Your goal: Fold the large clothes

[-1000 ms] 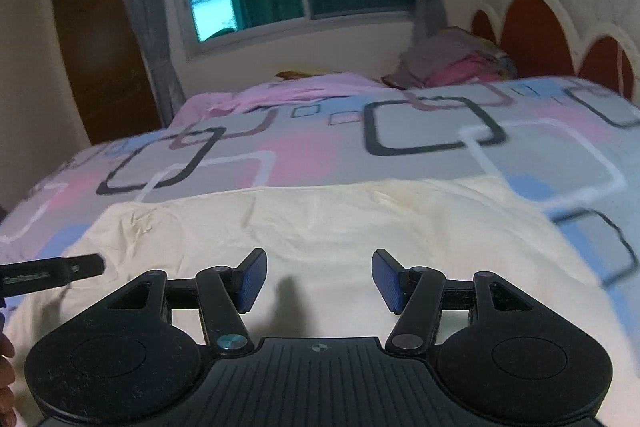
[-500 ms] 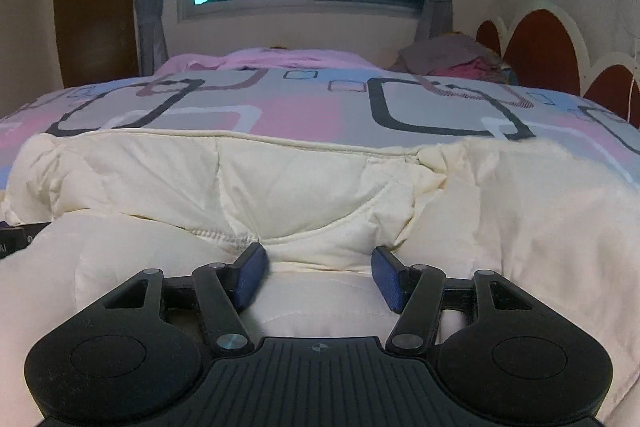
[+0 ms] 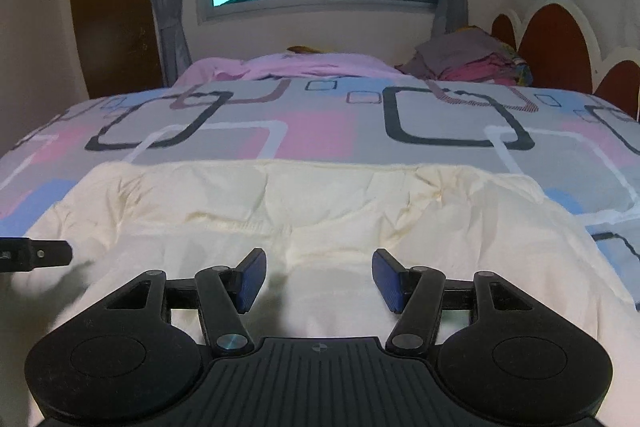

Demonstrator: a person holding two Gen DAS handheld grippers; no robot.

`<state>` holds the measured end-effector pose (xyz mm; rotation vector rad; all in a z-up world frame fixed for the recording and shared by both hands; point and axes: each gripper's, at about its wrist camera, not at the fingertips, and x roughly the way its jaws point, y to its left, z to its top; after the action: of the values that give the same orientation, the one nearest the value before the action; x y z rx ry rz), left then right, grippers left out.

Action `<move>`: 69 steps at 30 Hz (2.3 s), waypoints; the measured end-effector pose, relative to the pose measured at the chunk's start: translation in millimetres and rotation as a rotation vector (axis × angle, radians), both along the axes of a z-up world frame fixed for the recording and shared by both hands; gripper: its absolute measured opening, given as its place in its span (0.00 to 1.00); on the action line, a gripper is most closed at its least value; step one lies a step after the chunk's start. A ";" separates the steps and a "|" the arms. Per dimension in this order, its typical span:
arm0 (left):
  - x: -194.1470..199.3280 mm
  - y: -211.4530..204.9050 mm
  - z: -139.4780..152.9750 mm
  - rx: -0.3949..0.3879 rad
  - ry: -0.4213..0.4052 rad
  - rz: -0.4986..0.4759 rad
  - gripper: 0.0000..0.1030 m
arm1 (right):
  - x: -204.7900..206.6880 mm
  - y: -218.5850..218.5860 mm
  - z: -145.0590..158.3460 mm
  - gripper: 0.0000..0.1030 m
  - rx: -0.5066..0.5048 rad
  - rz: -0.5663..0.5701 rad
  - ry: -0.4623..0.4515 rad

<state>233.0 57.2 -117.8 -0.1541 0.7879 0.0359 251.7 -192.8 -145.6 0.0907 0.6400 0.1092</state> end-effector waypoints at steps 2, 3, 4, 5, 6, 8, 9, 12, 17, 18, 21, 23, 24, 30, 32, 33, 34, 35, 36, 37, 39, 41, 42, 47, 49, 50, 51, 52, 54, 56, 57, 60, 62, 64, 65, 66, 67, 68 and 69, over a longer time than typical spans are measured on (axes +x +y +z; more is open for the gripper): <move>-10.6 5.9 2.2 -0.026 0.008 0.003 0.87 | -4.9 3.9 -0.9 0.57 -0.013 0.000 0.002; -16.1 8.7 3.4 -0.034 0.013 0.007 0.87 | -6.8 6.1 -1.9 0.57 -0.022 0.002 0.010; -22.3 12.5 4.8 -0.046 0.016 0.008 0.87 | -6.2 8.3 -5.7 0.57 -0.034 0.010 0.032; -30.0 17.3 6.4 -0.060 0.017 0.011 0.87 | -5.9 10.9 -10.9 0.57 -0.048 0.016 0.053; -37.2 21.4 7.8 -0.068 0.016 0.017 0.88 | -4.5 12.6 -15.9 0.57 -0.060 0.018 0.070; -56.0 32.3 9.3 -0.092 0.024 0.032 0.88 | 0.4 15.5 -23.0 0.57 -0.085 0.029 0.095; -66.5 38.6 9.9 -0.102 0.026 0.044 0.88 | 2.1 17.5 -24.0 0.57 -0.097 0.031 0.099; -96.3 56.5 8.3 -0.131 0.045 0.101 0.88 | 2.3 17.9 -21.0 0.57 -0.096 0.027 0.106; -126.0 80.7 -12.7 -0.304 0.126 0.194 0.86 | -2.9 19.5 -1.8 0.57 -0.055 0.031 0.040; -124.8 82.2 -19.3 -0.356 0.139 0.207 0.86 | -1.6 21.4 -0.2 0.57 -0.051 0.041 0.043; -113.7 79.1 -38.4 -0.476 0.168 0.231 0.84 | 0.5 24.5 2.8 0.57 -0.059 0.069 0.040; -107.3 77.0 -50.3 -0.551 0.144 0.259 0.86 | 3.5 24.8 0.2 0.57 -0.083 0.086 0.046; -102.6 75.5 -53.6 -0.564 0.126 0.271 0.90 | 5.8 24.0 -2.4 0.57 -0.090 0.090 0.053; -75.1 67.0 -60.2 -0.597 0.024 0.349 0.71 | 17.9 25.0 -29.6 0.57 -0.140 0.138 0.085; -71.7 66.4 -61.9 -0.601 0.017 0.374 0.51 | 19.8 24.6 -39.1 0.57 -0.147 0.151 0.081; -70.0 67.2 -63.1 -0.624 0.017 0.381 0.40 | 20.4 24.7 -43.2 0.57 -0.152 0.155 0.079; -70.0 66.3 -61.7 -0.627 0.014 0.389 0.37 | 20.7 25.7 -45.8 0.57 -0.157 0.157 0.078; -70.8 63.8 -57.7 -0.613 0.005 0.390 0.33 | 20.7 26.3 -47.7 0.57 -0.161 0.157 0.077; -71.8 60.9 -53.1 -0.595 -0.009 0.384 0.27 | 20.3 26.6 -49.7 0.57 -0.164 0.158 0.072; -73.3 56.9 -46.7 -0.575 -0.026 0.373 0.25 | 19.5 26.3 -51.3 0.57 -0.163 0.160 0.067; -77.4 49.2 -32.0 -0.531 -0.065 0.341 0.21 | 19.7 24.9 -53.0 0.57 -0.159 0.164 0.063; -83.9 38.8 -12.1 -0.476 -0.114 0.295 0.20 | 20.0 23.5 -52.3 0.57 -0.151 0.164 0.068; -85.1 33.0 -2.5 -0.450 -0.137 0.267 0.20 | 21.4 22.7 -51.2 0.57 -0.146 0.166 0.074; -86.5 5.0 36.1 -0.346 -0.217 0.138 0.20 | 15.4 7.1 -25.2 0.57 -0.095 0.162 0.060; -87.8 -8.0 49.1 -0.295 -0.249 0.081 0.20 | 0.2 -9.6 -7.6 0.57 -0.090 0.147 0.016; -86.7 -16.5 54.5 -0.270 -0.263 0.049 0.20 | -7.7 -19.2 -1.1 0.57 -0.087 0.135 0.003; -86.9 -24.2 59.4 -0.247 -0.277 0.021 0.20 | -16.5 -30.8 4.5 0.57 -0.088 0.115 -0.006; -86.7 -33.4 64.1 -0.223 -0.291 -0.009 0.20 | -25.5 -43.5 8.9 0.57 -0.094 0.091 -0.007; -87.8 -52.4 72.7 -0.183 -0.319 -0.075 0.20 | -42.2 -70.1 13.2 0.57 -0.097 0.033 0.001; -81.4 -73.6 77.7 -0.150 -0.340 -0.146 0.20 | -61.0 -97.5 14.7 0.57 -0.116 -0.039 0.008; -80.7 -83.5 80.5 -0.138 -0.350 -0.183 0.20 | -70.1 -111.4 14.7 0.57 -0.125 -0.077 0.015; -83.6 -115.7 84.8 -0.091 -0.376 -0.300 0.20 | -91.5 -147.3 9.2 0.57 -0.097 -0.181 0.068; -85.5 -137.8 84.1 -0.073 -0.384 -0.381 0.20 | -100.3 -163.3 3.0 0.57 -0.041 -0.210 0.116; -88.6 -161.0 80.3 -0.051 -0.387 -0.472 0.20 | -105.6 -171.3 -6.4 0.57 0.015 -0.204 0.155; -89.3 -171.7 78.0 -0.048 -0.383 -0.514 0.20 | -107.2 -172.8 -8.6 0.56 0.048 -0.206 0.165; -90.7 -183.2 75.1 -0.040 -0.377 -0.558 0.20 | -107.9 -176.3 -11.0 0.55 0.080 -0.209 0.170; -91.9 -195.6 70.8 -0.033 -0.369 -0.605 0.20 | -109.3 -179.3 -12.6 0.44 0.106 -0.198 0.171; -89.8 -206.3 66.9 -0.034 -0.358 -0.640 0.20 | -109.0 -180.2 -12.7 0.42 0.122 -0.193 0.176; -89.2 -219.5 61.1 -0.038 -0.341 -0.677 0.20 | -108.2 -181.0 -13.2 0.41 0.129 -0.185 0.178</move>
<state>143.7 -162.3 -56.7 0.0760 0.4686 -0.6309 143.6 -373.8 -158.8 0.2855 0.7986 -0.0372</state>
